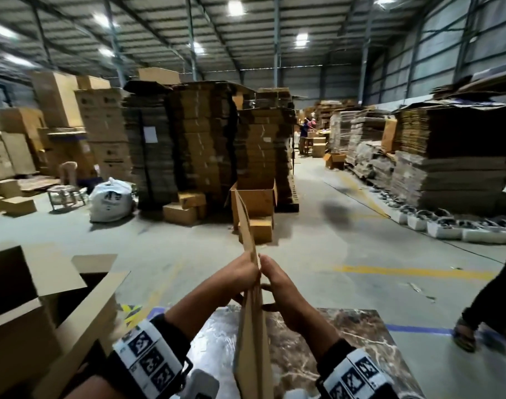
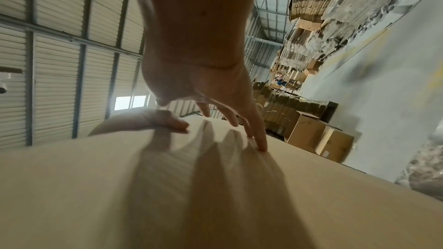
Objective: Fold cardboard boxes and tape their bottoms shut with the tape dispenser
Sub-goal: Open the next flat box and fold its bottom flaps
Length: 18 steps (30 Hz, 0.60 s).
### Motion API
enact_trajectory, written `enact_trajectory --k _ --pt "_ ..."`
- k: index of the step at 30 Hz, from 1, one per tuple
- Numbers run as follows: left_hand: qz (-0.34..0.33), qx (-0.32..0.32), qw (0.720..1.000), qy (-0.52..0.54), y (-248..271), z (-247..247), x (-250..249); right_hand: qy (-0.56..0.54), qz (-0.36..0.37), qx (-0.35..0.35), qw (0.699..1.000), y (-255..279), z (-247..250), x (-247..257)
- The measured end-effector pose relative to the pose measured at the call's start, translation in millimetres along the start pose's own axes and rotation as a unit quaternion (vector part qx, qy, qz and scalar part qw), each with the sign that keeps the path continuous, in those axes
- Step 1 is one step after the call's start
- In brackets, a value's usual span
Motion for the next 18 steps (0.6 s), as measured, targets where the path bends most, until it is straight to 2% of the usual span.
enact_trajectory --k 3,6,11,18 --pt "0.004 0.010 0.999 0.038 -2.0 3.0 20.1 -0.035 -0.028 -0.025 0.999 -12.8 -4.1 7.6" --pt "0.012 -0.002 0.995 0.098 -12.4 19.5 33.9 -0.014 -0.061 -0.035 0.997 -24.8 -5.5 8.9" --pt "0.051 -0.054 0.965 0.250 -45.7 57.8 61.1 -0.006 -0.126 -0.058 0.990 -34.5 -5.7 -2.2" --pt "0.044 -0.028 0.958 0.281 -76.6 66.5 68.1 0.077 -0.099 -0.049 0.991 -42.2 -13.0 8.6"
Point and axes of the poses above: each hand's wrist, its own y-axis away from the middle knuckle, its own z-axis out of the back of the hand, x = y × z, the point moved 9 cm from there along -y, towards the middle knuckle, and after that the axes turned 15 degrees about y, right-handed, at the moved point
